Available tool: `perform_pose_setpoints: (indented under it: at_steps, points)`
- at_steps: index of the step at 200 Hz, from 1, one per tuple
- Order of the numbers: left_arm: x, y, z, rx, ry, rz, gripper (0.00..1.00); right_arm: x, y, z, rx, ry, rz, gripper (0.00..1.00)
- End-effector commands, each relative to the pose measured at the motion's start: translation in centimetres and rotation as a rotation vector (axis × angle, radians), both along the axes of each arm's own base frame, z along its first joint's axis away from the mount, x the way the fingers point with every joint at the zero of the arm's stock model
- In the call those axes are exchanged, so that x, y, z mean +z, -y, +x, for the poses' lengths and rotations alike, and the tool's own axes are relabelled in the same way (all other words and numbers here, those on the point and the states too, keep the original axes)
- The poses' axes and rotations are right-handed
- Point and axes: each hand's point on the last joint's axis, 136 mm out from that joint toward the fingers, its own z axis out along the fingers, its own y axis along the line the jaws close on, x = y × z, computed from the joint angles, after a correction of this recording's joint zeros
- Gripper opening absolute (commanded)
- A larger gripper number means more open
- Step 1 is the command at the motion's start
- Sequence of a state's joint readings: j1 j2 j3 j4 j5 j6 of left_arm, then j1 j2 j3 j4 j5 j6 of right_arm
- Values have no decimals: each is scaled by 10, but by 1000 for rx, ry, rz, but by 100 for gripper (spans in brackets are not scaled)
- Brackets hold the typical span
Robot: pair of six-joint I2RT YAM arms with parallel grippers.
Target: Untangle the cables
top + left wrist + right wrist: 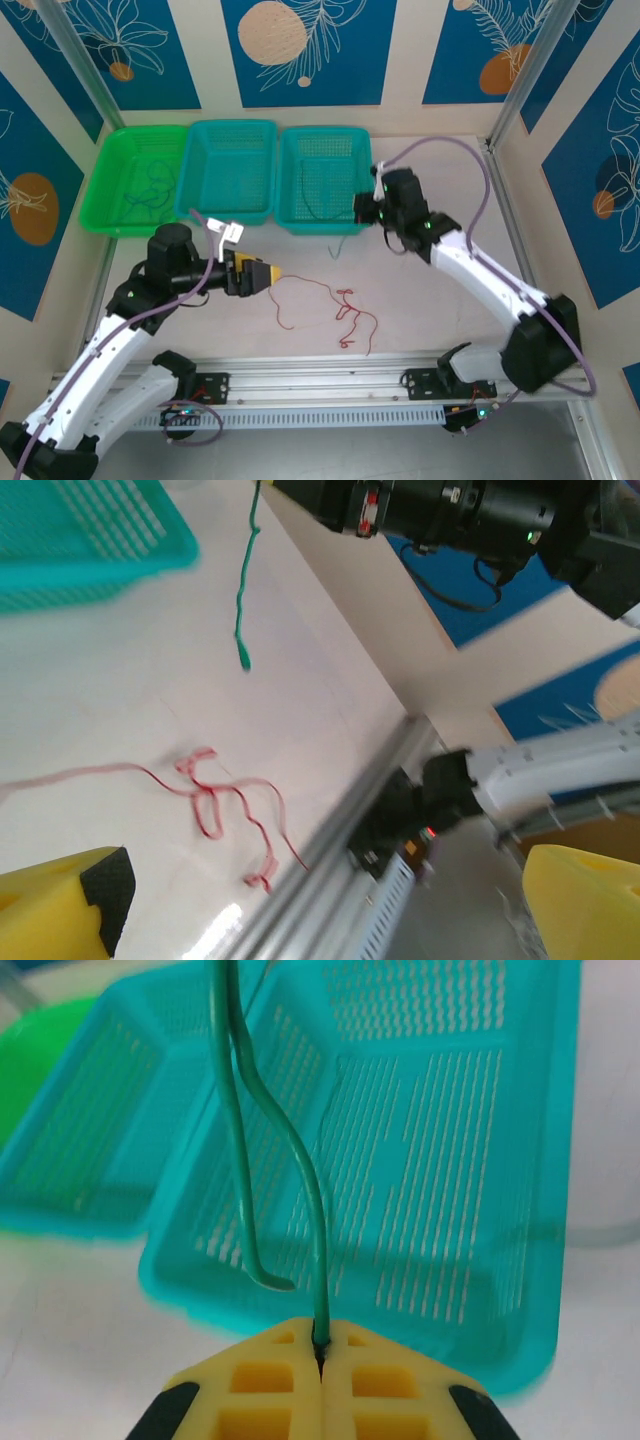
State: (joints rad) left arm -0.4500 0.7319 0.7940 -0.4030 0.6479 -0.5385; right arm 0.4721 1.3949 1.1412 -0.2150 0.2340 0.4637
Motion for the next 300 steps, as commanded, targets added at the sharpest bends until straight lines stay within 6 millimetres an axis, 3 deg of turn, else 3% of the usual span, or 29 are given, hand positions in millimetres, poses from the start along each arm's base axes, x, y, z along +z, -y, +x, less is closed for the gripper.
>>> perform_pose_setpoints:
  at_steps: [1,28,41,53,84,103,134,156,178,212,237,264,300]
  points:
    - [-4,-24,30,245,41,31,100,12,-5,53,-31,9,57,0]
    - [-16,-35,35,330,1,39,100,-10,-16,109,-51,-26,2,0]
    - [-21,-39,34,348,-20,53,100,-23,-20,127,-53,-51,-26,0]
    - [-25,-41,33,357,-31,67,100,-33,-27,138,-32,-71,-40,7]
    - [-38,-44,32,366,-47,105,100,-37,-49,137,89,-155,-24,29]
    - [-47,-36,27,273,-3,138,100,-27,-42,126,83,-184,-40,39]
    - [-60,-20,20,135,18,170,100,15,-20,82,87,-154,-24,41]
    - [-72,-11,17,53,23,244,99,45,-8,31,132,-94,7,41]
    - [-87,-5,17,-6,53,346,98,50,5,-27,144,-74,26,42]
    - [-122,-7,29,-17,89,558,97,13,37,-106,25,-119,-59,47]
    - [-149,-8,38,-14,76,677,97,-14,39,-152,30,-174,-114,53]
    - [-176,3,47,-29,49,739,96,-51,29,-178,50,-272,-142,57]
    - [-195,14,66,18,50,754,80,-93,-1,-195,96,-406,-171,58]
